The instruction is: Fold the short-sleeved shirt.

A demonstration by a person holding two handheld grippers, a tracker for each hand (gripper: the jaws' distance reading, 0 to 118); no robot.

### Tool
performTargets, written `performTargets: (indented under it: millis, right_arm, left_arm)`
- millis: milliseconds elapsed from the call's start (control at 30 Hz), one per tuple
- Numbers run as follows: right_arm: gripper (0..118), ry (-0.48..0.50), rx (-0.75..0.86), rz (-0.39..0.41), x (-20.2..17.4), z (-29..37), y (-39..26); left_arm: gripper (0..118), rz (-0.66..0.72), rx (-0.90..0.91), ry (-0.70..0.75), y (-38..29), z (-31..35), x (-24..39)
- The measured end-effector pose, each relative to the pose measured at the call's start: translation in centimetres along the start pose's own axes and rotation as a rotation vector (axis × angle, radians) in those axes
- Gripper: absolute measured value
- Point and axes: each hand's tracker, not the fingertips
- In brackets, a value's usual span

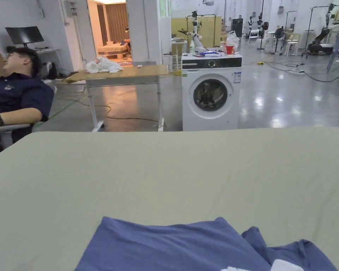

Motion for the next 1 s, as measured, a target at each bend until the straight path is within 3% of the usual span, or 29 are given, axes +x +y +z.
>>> performTargets:
  millis: [133, 167, 200, 233, 300, 400, 533, 700, 833, 867, 900, 933, 1000]
  right_arm:
    - [0, -0.021, 0.003, -0.022, 0.4, 0.2, -0.1]
    - [0, -0.020, 0.003, -0.027, 0.4, 0.0, -0.2]
    - [0, -0.019, 0.003, -0.032, 0.4, -0.2, -0.2]
    - [0, -0.015, 0.002, -0.036, 0.3, -0.3, -0.1]
    - [0, 0.001, 0.006, -0.039, 0.2, -0.5, -0.1]
    - [0, 0.041, 0.031, -0.027, -0.3, -0.8, 0.2]
    - [0, 0.069, 0.047, -0.017, -1.1, -2.0, 1.0]
    - [0, 0.138, 0.087, -0.031, -2.3, -3.1, 2.2]
    - [0, 0.148, 0.116, -0.021, -3.9, -3.9, 3.2]
    - [0, 0.151, 0.128, -0.020, -4.4, -4.0, 3.3]
    - [0, 0.164, 0.139, -0.027, -4.7, -4.0, 3.5]
    - [0, 0.184, 0.149, -0.039, -5.0, -4.0, 3.6]
    - [0, 0.221, 0.160, -0.045, -5.5, -4.0, 3.7]
  left_arm:
    - [0, -0.081, -0.053, -0.047, -4.4, -3.3, 5.3]
    - [7, -0.065, -0.053, -0.049, -4.9, -3.5, 5.6]
    - [25, -0.046, -0.051, -0.055, -5.1, -3.5, 5.6]
    - [52, -0.028, -0.048, -0.056, -5.2, -3.4, 5.5]
    - [65, -0.013, -0.032, -0.059, -4.9, -1.8, 4.9]
    - [74, -0.107, 0.110, 0.023, -3.7, 3.7, 4.2]
    - [74, -0.241, 0.306, 0.174, -2.3, 13.6, 2.9]
    - [74, -0.380, 0.553, 0.467, -4.4, 25.1, 3.9]
    - [70, -0.281, 0.653, 0.668, -6.7, 30.1, 6.5]
    - [63, -0.261, 0.695, 0.725, -7.7, 31.0, 7.1]
    - [50, -0.270, 0.732, 0.753, -8.8, 31.5, 7.7]
    - [29, -0.282, 0.757, 0.789, -9.8, 32.1, 8.3]
    - [8, -0.278, 0.782, 0.891, -11.0, 32.5, 9.6]
